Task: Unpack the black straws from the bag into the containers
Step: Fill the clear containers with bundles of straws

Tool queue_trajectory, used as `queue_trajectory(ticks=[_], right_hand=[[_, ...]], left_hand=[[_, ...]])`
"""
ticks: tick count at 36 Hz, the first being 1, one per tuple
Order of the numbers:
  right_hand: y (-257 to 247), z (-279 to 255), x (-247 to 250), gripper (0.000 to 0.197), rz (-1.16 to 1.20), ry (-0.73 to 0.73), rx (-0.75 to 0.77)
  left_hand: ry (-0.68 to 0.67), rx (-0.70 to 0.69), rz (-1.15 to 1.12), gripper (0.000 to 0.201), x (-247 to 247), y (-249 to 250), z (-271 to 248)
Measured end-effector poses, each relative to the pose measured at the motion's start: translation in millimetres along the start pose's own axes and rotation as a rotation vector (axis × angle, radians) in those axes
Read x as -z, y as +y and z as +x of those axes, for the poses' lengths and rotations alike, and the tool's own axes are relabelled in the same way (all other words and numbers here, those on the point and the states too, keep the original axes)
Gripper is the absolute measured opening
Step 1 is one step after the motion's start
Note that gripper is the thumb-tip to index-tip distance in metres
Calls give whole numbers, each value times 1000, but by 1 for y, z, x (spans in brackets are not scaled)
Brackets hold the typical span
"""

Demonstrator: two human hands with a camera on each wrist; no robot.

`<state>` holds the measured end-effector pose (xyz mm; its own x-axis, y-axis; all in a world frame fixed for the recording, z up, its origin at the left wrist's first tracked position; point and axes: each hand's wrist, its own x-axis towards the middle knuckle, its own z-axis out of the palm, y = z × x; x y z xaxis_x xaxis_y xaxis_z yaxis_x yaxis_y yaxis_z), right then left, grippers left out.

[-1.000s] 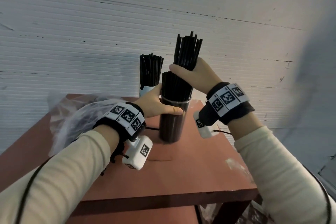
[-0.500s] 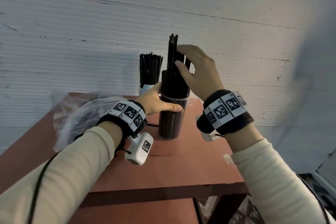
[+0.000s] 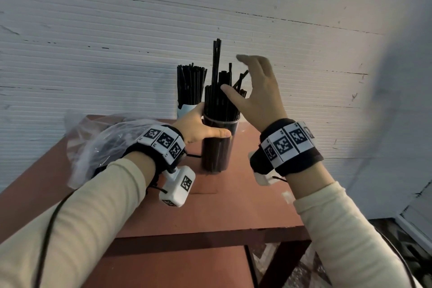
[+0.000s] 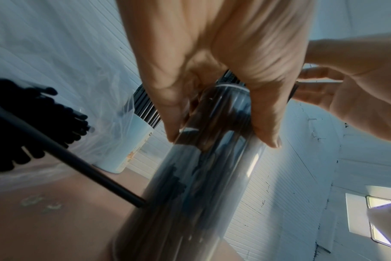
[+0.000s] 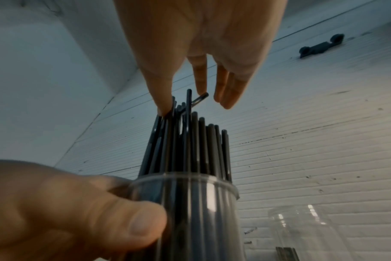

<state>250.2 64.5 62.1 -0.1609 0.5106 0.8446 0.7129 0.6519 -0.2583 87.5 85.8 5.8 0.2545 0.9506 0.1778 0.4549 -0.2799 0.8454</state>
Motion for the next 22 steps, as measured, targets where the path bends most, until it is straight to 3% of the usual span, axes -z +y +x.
queue_trajectory(ticks=[4, 9, 14, 18, 22], right_hand=[[1, -4, -2, 51, 65, 13, -121], [-2, -4, -3, 28, 118, 20, -16], [-3, -3, 2, 25, 138, 10, -19], [-8, -7, 2, 37, 169, 22, -28], [-7, -13, -1, 23, 154, 127, 29]], left_hand=[[8, 5, 10, 91, -2, -1, -1], [-5, -6, 46, 88, -1, 1, -2], [-101, 55, -27, 96, 10, 2, -3], [-67, 59, -7, 96, 14, -2, -2], [26, 37, 81, 80, 9, -2, 0]])
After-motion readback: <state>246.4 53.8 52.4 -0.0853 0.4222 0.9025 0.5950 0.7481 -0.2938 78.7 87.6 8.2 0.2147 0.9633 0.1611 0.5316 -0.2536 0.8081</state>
